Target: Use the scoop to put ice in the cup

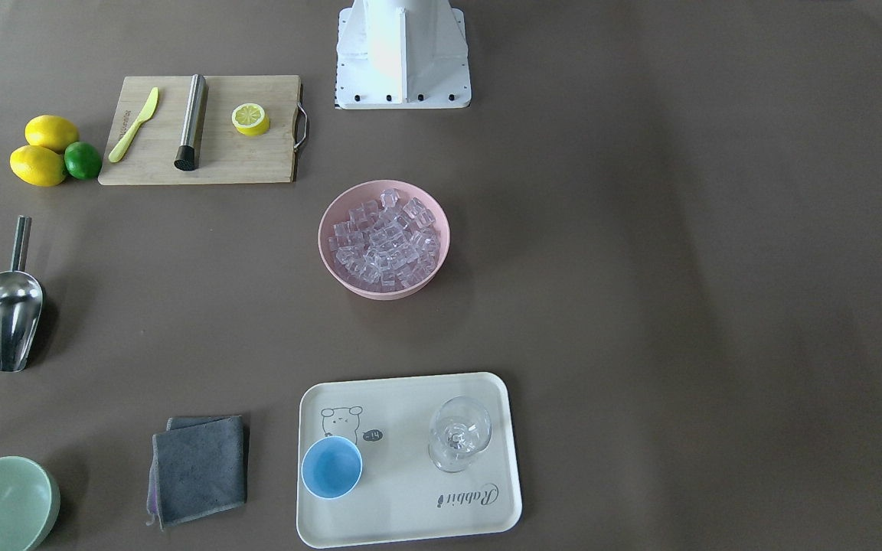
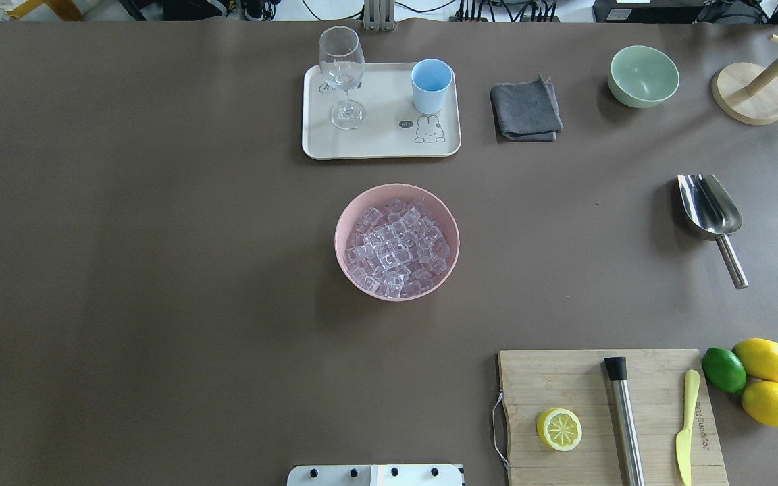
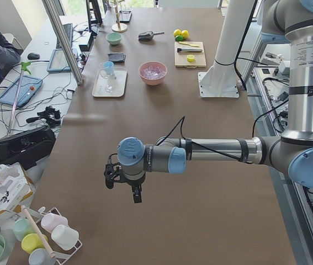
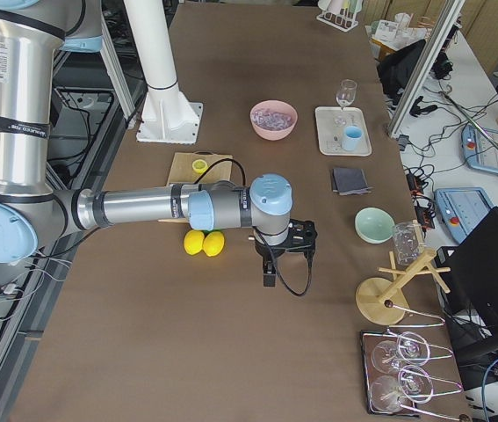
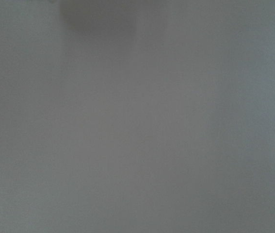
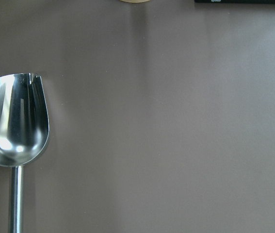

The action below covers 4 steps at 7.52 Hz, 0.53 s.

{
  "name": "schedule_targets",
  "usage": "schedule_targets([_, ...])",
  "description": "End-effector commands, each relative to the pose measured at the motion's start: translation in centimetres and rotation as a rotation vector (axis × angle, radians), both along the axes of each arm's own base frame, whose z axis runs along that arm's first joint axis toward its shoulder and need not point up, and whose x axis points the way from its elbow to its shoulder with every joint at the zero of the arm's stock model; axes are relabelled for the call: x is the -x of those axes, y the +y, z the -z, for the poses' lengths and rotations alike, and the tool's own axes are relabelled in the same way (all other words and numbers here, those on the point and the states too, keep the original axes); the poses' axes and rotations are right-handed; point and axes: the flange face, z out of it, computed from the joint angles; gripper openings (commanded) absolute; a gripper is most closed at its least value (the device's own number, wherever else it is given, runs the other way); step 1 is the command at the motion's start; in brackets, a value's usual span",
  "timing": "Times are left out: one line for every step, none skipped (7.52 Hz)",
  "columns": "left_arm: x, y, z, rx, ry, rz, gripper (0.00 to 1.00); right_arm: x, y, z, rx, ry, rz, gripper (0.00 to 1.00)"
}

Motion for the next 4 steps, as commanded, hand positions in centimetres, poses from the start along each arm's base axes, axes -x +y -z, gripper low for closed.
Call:
schedule_targets([-0.06, 0.01, -0.11, 0.003, -0.001, -0.001, 0.98, 0.02, 0.03, -0.09, 0.005, -0.007, 0.001, 1.0])
schedule_targets([-0.06, 0.01, -0.17, 0.003, -0.001, -0.001, 0.98, 0.09, 0.09, 0.21, 0.001, -0.008, 0.002, 1.0])
schedule_targets([-0.13, 0.02, -0.26, 0.006, -0.001, -0.003, 0.98, 0.08, 0.09, -0.02, 0.006, -0.007, 0.002, 1.0])
schedule_targets([-0.25, -0.1, -0.05, 0.001, -0.004, -0.005, 0.98, 0.04, 0.41, 0.08, 0.001, -0.011, 0.003, 1.0])
